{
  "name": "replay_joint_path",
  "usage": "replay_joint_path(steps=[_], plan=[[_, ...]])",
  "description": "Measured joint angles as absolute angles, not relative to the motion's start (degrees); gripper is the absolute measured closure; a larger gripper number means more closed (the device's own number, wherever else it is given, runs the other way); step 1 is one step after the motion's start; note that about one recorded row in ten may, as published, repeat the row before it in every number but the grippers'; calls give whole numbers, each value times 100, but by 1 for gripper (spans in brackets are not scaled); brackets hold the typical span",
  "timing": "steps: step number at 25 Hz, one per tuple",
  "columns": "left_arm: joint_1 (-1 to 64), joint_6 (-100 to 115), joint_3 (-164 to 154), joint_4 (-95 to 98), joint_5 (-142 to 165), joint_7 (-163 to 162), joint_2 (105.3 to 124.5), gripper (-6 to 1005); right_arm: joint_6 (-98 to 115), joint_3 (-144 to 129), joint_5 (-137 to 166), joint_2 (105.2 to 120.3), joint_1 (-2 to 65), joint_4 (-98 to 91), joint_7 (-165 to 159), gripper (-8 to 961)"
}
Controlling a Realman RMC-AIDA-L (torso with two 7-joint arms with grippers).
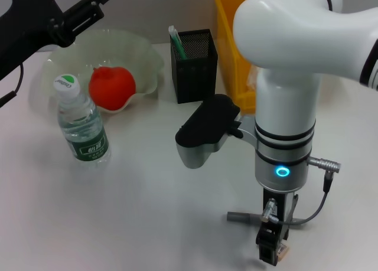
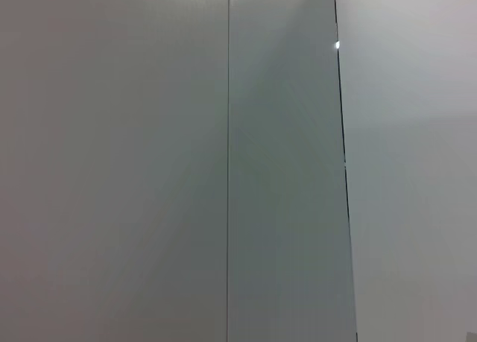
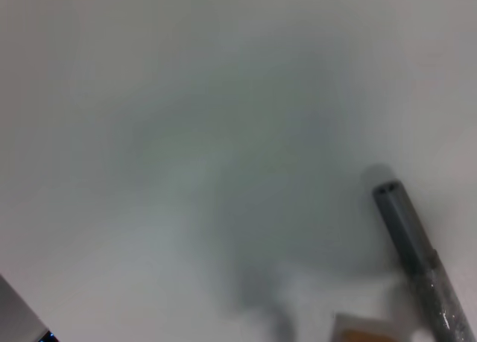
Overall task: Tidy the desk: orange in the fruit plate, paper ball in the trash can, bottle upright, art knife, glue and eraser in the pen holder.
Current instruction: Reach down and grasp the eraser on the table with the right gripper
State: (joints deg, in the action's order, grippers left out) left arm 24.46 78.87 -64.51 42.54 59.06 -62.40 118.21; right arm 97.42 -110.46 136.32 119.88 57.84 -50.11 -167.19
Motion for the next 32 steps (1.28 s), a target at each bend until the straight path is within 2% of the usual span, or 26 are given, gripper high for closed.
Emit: replay_joint_path(steps=[32], plan=[[2417,7940,-6451,4254,5906,-6222,11821,274,9632,-11155,13578,11988,5869,-4813,-16847,489]])
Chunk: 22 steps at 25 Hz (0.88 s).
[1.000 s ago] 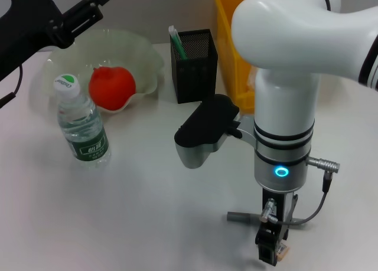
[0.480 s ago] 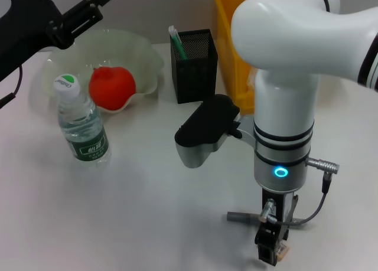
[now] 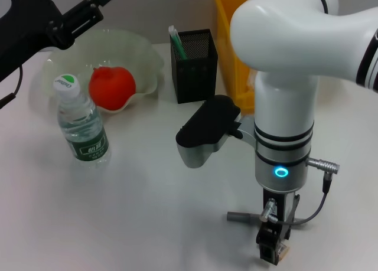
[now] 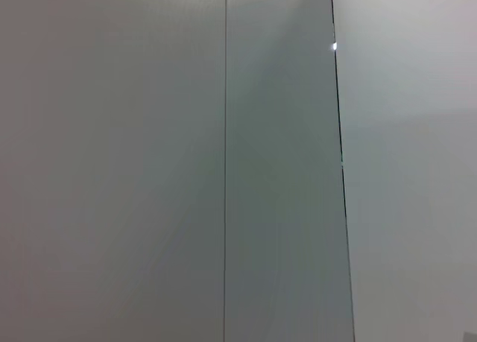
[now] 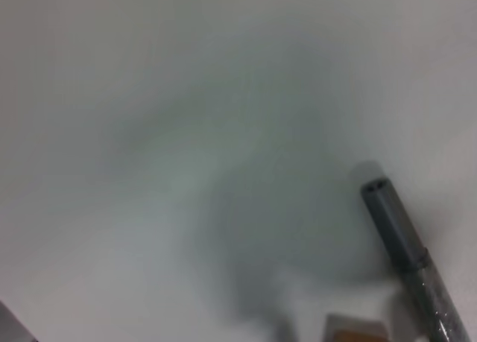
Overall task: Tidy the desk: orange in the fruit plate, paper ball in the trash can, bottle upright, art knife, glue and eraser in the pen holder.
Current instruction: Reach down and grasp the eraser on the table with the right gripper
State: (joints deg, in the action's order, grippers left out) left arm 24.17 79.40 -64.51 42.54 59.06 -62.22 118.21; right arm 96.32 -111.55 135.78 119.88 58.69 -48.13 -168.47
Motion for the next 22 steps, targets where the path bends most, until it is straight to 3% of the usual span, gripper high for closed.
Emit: replay_joint_path(steps=[22], plan=[[2390,8045,-6434,4254,5906,-6189,11821,274,9603,-11153,13515,11988,5890,-4809,-16925,538]])
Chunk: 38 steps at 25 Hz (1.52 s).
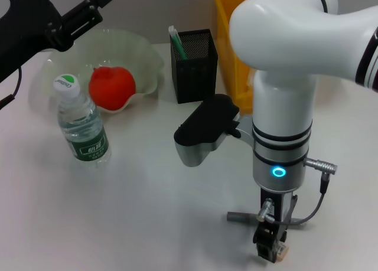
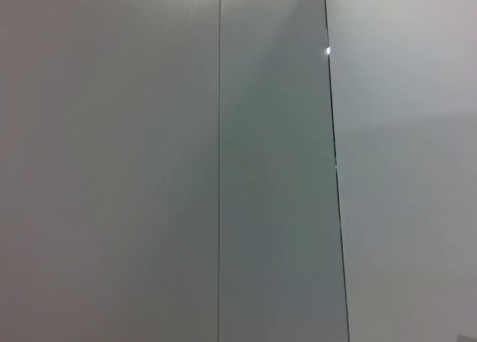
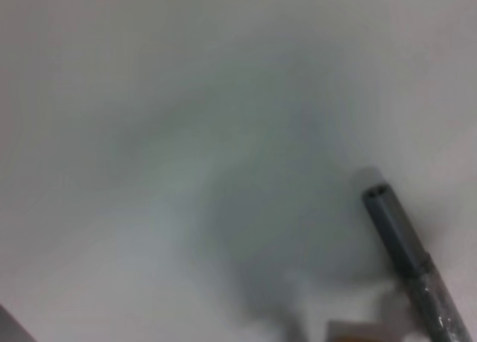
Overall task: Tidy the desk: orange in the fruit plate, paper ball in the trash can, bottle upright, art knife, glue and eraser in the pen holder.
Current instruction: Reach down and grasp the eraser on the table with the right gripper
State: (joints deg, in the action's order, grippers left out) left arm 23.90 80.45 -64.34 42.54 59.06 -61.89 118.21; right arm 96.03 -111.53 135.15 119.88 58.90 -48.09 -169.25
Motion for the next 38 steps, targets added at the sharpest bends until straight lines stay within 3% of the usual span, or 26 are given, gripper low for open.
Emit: replay_joint_path(steps=[38], plan=[[2364,8112,-6451,4245,5906,-6161,11821,274,9530,-11414,13399,11988,6142,-4605,-16937,543]])
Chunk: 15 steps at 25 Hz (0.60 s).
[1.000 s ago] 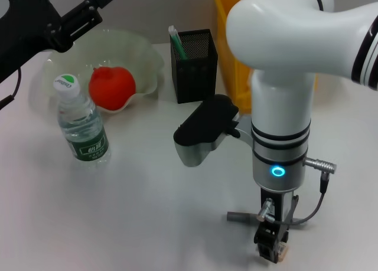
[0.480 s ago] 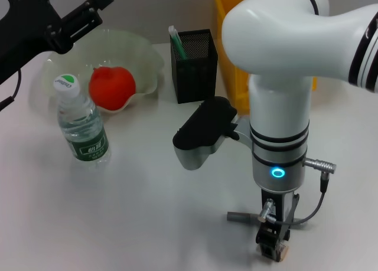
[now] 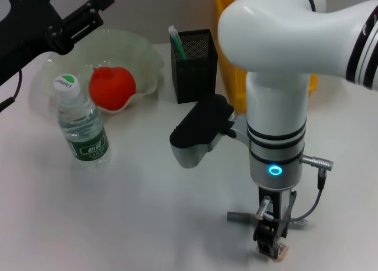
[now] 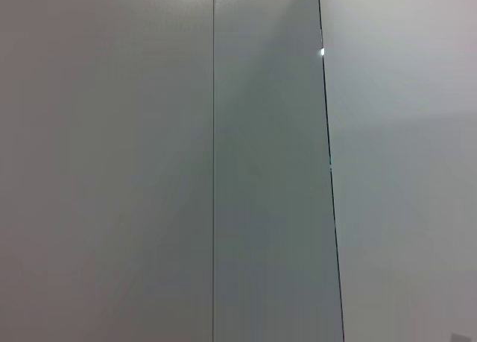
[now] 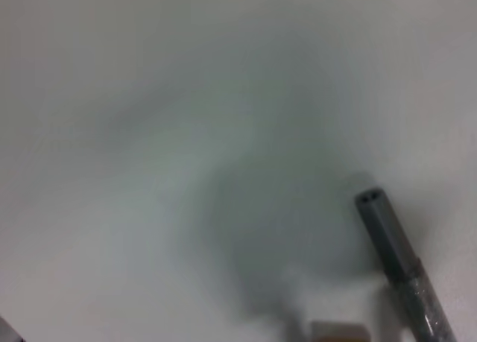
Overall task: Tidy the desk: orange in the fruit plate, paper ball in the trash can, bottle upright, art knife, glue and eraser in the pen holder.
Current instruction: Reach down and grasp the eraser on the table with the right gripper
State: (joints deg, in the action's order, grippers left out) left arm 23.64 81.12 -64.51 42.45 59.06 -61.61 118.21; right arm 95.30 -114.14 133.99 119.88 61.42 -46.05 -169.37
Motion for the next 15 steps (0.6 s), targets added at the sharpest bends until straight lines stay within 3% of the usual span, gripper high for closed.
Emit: replay_joint_path(steps=[15], plan=[[2364,8126,-6450,4251,5906,-6159,11821,273,9442,-11757,13117,11988,6281,-4483,-16936,545]])
